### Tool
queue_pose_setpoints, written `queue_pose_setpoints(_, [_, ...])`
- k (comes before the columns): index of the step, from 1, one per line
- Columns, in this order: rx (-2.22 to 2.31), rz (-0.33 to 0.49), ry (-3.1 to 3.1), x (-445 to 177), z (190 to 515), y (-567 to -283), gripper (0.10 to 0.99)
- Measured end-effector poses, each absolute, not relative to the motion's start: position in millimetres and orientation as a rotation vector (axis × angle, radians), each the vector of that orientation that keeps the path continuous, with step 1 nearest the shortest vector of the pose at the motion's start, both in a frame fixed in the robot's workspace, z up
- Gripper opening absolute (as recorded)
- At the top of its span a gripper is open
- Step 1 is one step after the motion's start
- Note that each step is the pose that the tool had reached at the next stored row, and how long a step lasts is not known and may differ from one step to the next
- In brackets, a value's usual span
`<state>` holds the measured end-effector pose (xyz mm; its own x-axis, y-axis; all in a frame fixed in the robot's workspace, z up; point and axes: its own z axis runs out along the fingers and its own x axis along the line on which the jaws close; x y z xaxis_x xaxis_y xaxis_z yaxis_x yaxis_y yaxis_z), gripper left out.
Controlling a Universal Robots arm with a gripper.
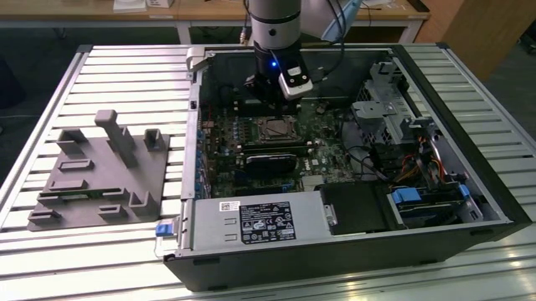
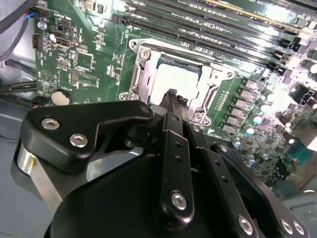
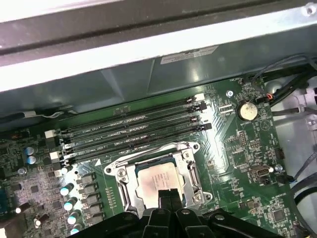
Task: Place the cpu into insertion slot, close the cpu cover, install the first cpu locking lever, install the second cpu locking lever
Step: 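Install the first cpu locking lever, then install the second cpu locking lever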
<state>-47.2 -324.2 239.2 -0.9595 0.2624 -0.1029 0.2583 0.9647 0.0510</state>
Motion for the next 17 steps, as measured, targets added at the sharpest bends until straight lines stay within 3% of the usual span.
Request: queue_pose_setpoints(17, [0.399, 0.056, 3.006, -47.2, 248.6, -324.2, 0.106])
